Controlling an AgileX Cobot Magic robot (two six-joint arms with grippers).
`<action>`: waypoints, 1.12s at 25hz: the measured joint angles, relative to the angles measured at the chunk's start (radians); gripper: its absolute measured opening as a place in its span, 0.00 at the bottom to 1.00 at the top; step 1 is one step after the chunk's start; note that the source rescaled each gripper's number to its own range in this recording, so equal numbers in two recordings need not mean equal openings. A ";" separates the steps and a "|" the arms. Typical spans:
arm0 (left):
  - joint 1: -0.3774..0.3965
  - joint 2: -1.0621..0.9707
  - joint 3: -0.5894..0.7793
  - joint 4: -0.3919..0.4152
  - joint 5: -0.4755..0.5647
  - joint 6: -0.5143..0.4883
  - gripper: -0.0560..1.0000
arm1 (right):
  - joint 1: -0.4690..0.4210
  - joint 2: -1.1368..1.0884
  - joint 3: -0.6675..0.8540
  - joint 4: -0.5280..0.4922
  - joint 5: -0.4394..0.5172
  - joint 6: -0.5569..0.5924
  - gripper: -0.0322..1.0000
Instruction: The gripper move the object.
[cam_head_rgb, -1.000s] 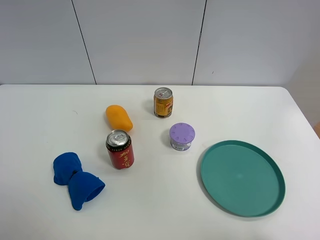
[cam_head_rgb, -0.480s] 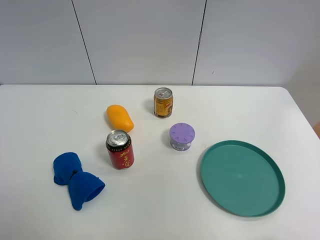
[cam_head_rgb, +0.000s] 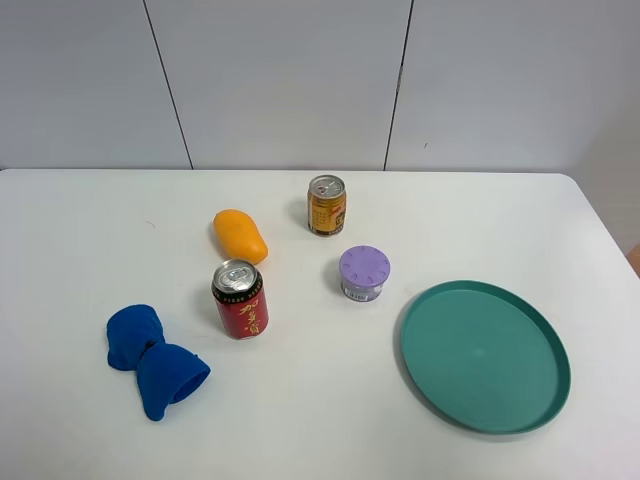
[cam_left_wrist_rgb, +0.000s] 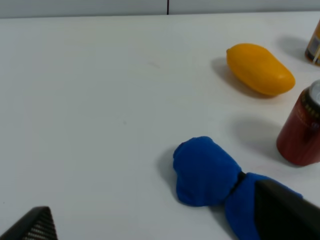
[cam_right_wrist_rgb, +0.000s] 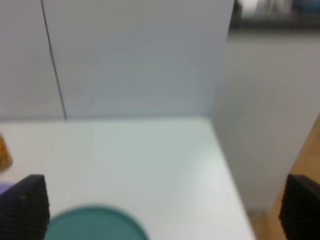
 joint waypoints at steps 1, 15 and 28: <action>0.000 0.000 0.000 0.000 0.000 0.000 1.00 | 0.000 -0.017 0.058 0.002 0.000 0.020 1.00; 0.000 0.000 0.000 0.001 0.000 0.000 1.00 | 0.008 -0.226 0.528 0.032 -0.087 0.074 1.00; 0.000 0.000 0.000 0.001 0.000 0.000 1.00 | 0.008 -0.226 0.597 0.070 -0.146 0.054 1.00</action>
